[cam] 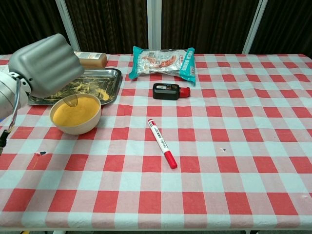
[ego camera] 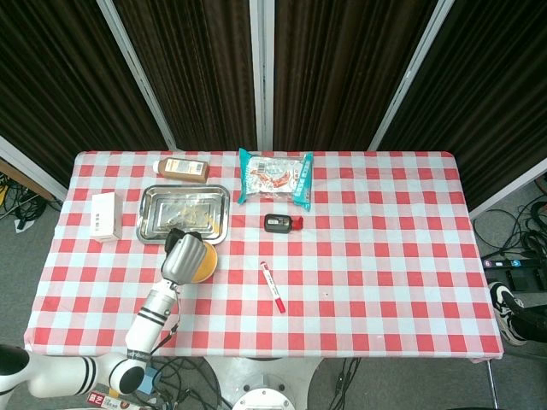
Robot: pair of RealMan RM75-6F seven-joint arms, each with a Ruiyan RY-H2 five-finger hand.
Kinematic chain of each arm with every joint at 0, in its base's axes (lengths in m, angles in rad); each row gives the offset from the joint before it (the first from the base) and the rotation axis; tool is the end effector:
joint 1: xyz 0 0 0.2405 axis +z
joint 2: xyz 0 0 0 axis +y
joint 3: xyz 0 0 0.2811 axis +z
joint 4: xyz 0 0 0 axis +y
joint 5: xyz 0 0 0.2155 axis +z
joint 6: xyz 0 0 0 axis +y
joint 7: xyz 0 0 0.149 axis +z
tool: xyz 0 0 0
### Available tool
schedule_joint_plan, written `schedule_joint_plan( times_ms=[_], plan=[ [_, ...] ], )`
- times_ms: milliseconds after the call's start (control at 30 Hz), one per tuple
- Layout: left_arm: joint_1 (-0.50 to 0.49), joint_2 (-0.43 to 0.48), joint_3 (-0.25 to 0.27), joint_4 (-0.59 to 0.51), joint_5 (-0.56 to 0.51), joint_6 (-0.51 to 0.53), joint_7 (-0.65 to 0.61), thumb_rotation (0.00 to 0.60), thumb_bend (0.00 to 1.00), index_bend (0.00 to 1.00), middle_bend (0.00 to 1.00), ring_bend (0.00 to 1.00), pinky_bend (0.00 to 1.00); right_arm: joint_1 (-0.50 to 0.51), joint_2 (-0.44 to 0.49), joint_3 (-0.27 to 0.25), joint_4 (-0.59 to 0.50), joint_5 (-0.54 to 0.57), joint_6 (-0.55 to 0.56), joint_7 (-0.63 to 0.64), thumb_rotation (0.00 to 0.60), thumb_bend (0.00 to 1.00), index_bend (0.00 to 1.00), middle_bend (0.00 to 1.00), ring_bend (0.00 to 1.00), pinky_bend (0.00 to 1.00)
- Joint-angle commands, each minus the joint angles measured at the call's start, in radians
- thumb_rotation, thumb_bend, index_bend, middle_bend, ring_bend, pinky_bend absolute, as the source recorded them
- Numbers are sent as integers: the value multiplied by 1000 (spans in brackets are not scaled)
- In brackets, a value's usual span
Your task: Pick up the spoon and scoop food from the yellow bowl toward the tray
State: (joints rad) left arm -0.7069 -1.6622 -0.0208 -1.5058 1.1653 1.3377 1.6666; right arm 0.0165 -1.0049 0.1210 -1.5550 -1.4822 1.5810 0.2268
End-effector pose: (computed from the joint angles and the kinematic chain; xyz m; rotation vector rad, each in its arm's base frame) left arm -0.1617 0.3200 -0.0337 -1.7679 0.3307 -0.1751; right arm -0.3525 -0.1790 0.2361 1.2269 -0.8471 1.0120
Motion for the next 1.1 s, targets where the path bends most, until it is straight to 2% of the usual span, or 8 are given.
schedule_joint_plan(
  times_ms=[33, 267, 367, 567, 633, 867, 1033, 1100],
  plan=[
    [11, 38, -30, 20, 68, -19, -281, 600, 415, 788, 1000, 981, 1000, 0, 0, -1, 2, 1, -2, 1, 600, 123, 100, 291, 16, 140],
    [32, 72, -87, 54, 79, -39, -594, 600, 415, 777, 1000, 974, 1000, 4, 3, 2, -4, -1, -5, -7, 600, 123, 100, 291, 17, 140],
    [34, 90, -130, 49, 24, -90, -729, 600, 415, 762, 998, 973, 1000, 7, 7, 3, -13, -2, -7, -17, 600, 123, 100, 291, 17, 140],
    [6, 108, -222, 81, -119, -226, -901, 600, 414, 744, 996, 973, 999, 11, 10, 3, -29, -4, -12, -31, 600, 123, 100, 291, 17, 140],
    [-14, 104, -245, 120, -173, -275, -922, 600, 413, 736, 993, 972, 999, 10, 12, 3, -32, -3, -10, -33, 600, 123, 100, 291, 17, 140],
    [-79, 53, -273, 257, -296, -380, -932, 600, 407, 679, 981, 970, 995, 6, 17, 4, -39, 4, -8, -38, 600, 123, 100, 294, 17, 139],
    [-110, 25, -270, 327, -367, -427, -921, 600, 390, 637, 963, 966, 993, 4, 14, 3, -34, 11, -11, -36, 600, 123, 100, 295, 17, 140],
    [-116, 16, -263, 344, -378, -432, -919, 600, 357, 583, 952, 964, 991, 4, 14, 4, -32, 14, -12, -34, 600, 122, 100, 295, 17, 140]
  ],
)
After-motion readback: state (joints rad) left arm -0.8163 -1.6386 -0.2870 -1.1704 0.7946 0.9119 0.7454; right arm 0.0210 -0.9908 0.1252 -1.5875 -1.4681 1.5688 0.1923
